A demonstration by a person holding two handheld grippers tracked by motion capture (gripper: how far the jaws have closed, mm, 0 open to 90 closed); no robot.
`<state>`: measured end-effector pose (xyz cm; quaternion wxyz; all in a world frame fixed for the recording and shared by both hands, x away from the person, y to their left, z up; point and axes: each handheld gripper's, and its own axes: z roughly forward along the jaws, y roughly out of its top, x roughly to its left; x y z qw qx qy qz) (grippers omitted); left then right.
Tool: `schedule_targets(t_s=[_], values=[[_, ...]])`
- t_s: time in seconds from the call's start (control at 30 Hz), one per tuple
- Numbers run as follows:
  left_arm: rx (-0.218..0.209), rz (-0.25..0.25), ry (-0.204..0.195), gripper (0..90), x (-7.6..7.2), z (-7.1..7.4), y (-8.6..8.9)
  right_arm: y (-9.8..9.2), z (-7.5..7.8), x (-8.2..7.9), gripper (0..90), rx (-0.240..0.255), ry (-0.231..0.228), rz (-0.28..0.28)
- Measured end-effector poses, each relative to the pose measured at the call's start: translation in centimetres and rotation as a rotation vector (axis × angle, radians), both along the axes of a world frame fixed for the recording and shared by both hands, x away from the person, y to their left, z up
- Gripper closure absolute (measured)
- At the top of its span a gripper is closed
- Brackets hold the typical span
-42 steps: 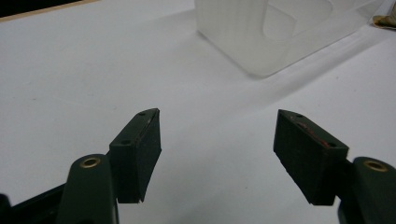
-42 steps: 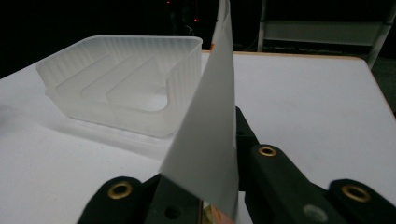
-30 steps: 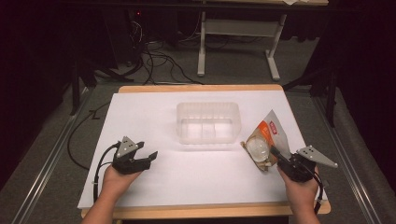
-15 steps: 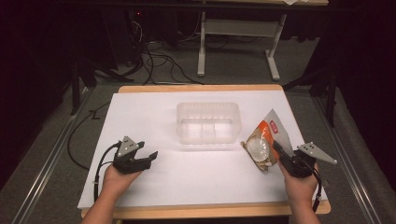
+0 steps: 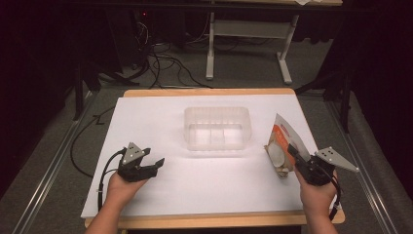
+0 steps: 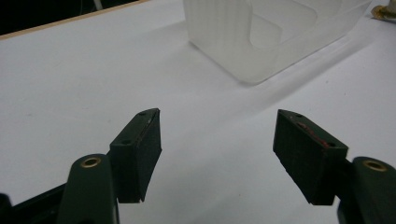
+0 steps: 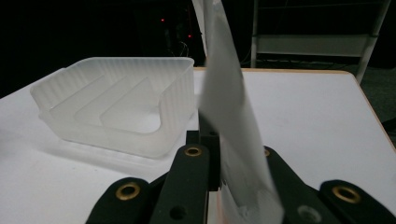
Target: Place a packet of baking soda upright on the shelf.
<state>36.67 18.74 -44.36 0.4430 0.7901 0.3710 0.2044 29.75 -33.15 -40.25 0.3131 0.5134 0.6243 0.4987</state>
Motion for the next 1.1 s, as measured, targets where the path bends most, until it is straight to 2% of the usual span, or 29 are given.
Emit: schedule_targets(t_s=[0.17, 0.3, 0.5, 0.77, 1.1], values=[[-0.007, 0.003, -0.004, 32.8, 0.0, 0.1, 0.1, -0.1, 0.5, -0.5, 90.0, -0.015, -0.020, -0.005], [-0.017, -0.001, -0.010, 32.9, 0.0, 0.2, 0.1, 0.2, 0.9, -0.9, 90.0, -0.007, -0.037, -0.007], [-0.001, -0.005, -0.014, 32.8, -0.1, 0.2, 0.0, 0.3, 1.7, -1.2, 90.0, 0.009, -0.048, -0.018], [-0.010, -0.006, -0.022, 32.8, -0.4, 0.3, 0.1, 0.7, 3.6, -0.3, 90.0, 0.007, -0.047, -0.012], [-0.022, -0.008, -0.029, 32.7, -0.4, 0.5, 0.2, 2.1, 6.0, 1.2, 90.0, 0.013, -0.079, -0.008]])
